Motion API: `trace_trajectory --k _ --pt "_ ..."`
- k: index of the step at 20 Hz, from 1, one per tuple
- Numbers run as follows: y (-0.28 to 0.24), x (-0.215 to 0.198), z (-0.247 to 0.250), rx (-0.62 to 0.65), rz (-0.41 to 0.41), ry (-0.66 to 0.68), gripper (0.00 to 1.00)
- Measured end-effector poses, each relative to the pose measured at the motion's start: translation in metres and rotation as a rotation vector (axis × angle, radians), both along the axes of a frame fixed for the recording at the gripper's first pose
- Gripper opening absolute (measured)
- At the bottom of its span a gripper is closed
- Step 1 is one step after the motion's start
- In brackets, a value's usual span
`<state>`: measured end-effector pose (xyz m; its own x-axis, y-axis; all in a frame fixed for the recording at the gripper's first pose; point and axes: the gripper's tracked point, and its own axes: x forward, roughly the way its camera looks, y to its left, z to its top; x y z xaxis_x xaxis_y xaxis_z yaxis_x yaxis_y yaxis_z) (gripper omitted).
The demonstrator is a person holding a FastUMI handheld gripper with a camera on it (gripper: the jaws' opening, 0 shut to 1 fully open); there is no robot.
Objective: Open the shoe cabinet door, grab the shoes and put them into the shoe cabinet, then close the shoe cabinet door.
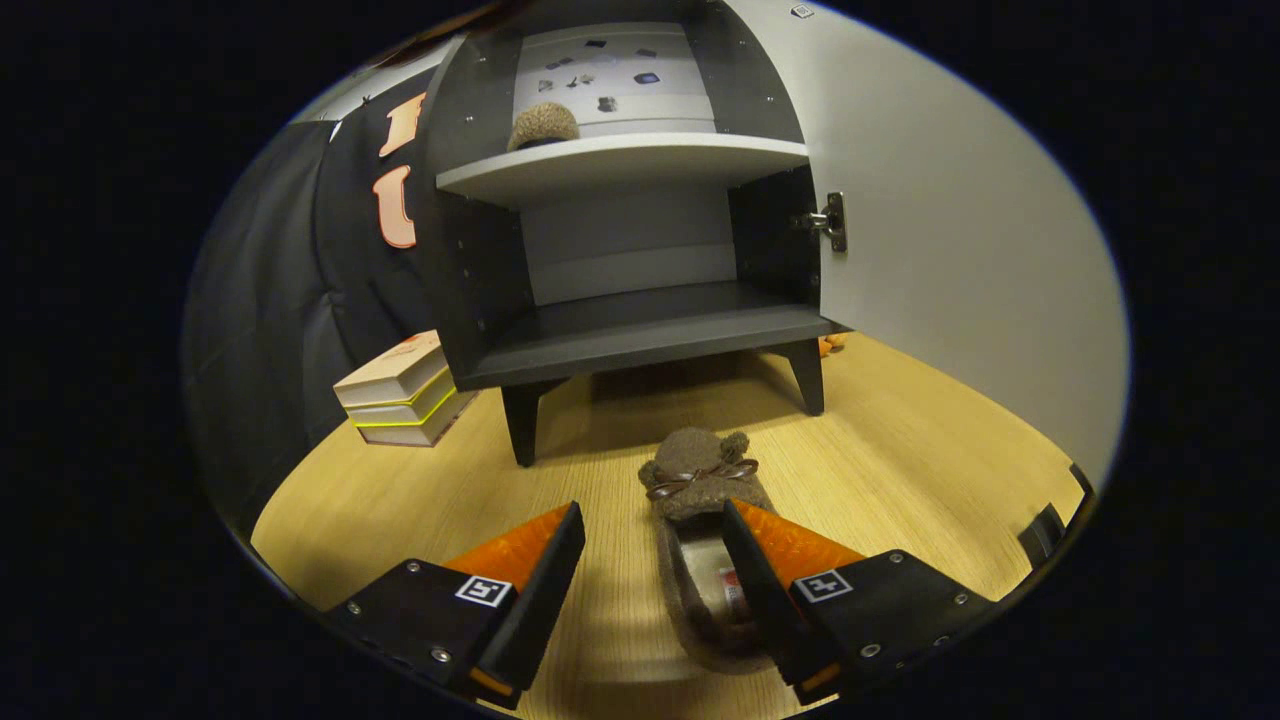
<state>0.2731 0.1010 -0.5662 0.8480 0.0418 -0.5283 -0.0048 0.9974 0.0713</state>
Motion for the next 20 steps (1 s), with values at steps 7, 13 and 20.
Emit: trace_trajectory --k 7,13,20 --pt "-0.002 0.020 -0.027 -0.033 0.007 0.021 0.77" --pt "0.004 0.038 -0.042 -0.016 0.032 0.038 0.59" --pt "-0.001 0.048 -0.045 -0.061 0.047 0.022 0.05"
